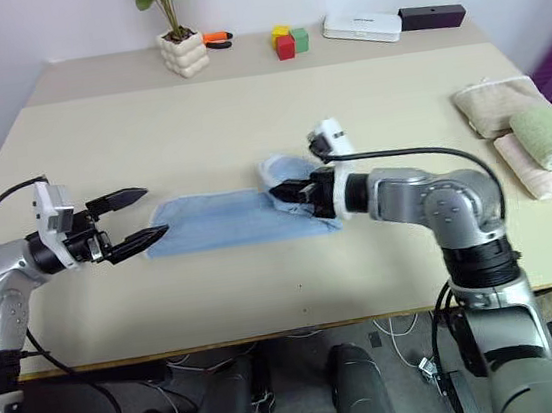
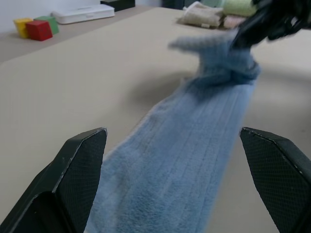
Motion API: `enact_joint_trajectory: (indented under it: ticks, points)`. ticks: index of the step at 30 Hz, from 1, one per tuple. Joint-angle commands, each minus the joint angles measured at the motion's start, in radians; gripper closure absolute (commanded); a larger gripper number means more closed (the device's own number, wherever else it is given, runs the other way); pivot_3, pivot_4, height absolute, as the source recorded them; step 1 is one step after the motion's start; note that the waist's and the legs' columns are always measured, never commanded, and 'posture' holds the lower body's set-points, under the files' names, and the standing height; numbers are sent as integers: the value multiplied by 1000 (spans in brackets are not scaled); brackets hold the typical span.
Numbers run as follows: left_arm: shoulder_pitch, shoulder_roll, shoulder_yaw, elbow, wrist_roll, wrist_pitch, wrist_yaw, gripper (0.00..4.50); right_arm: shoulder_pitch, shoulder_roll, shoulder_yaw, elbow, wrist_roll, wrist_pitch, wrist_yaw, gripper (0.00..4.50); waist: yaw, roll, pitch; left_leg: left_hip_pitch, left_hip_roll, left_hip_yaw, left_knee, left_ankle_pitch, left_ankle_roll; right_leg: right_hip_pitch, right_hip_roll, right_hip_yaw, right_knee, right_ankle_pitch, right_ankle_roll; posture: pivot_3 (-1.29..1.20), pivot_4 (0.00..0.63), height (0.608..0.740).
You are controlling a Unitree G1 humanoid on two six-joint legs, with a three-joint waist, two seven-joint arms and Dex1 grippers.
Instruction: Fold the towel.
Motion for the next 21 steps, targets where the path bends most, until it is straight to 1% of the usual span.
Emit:
enact_joint_trajectory:
  ticks: [1, 4, 8, 13, 19, 21]
  points:
    - [9, 17, 41, -48, -24, 9, 17, 0, -30, 39, 8, 7, -40, -28, 27, 4459, 0, 0, 0, 0, 0, 0, 0, 0, 0, 0, 0, 0, 0, 0, 0, 0, 150, 740]
    - [21, 21, 49, -63, -25, 17, 23, 0, -21, 78, 38, 11, -85, -41, 42, 4459, -2, 0, 0, 0, 0, 0, 0, 0, 0, 0, 0, 0, 0, 0, 0, 0, 150, 740]
    - [29, 25, 56, -69, -26, 21, 27, 0, -7, 101, 51, 20, -136, -56, 61, 4459, -2, 0, 0, 0, 0, 0, 0, 0, 0, 0, 0, 0, 0, 0, 0, 0, 150, 740]
    - [16, 20, 43, -56, -19, 18, 33, 0, 29, 137, 118, 24, -239, -115, 80, 4459, -3, 0, 0, 0, 0, 0, 0, 0, 0, 0, 0, 0, 0, 0, 0, 0, 150, 740]
    - [2, 22, 38, -43, -12, 11, 29, 0, 44, 155, 125, 18, -286, -121, 99, 4459, -2, 0, 0, 0, 0, 0, 0, 0, 0, 0, 0, 0, 0, 0, 0, 0, 150, 740]
    - [-4, 22, 35, -40, -10, 10, 29, 0, 45, 161, 124, 26, -300, -121, 97, 3865, -3, 0, 0, 0, 0, 0, 0, 0, 0, 0, 0, 0, 0, 0, 0, 0, 150, 740]
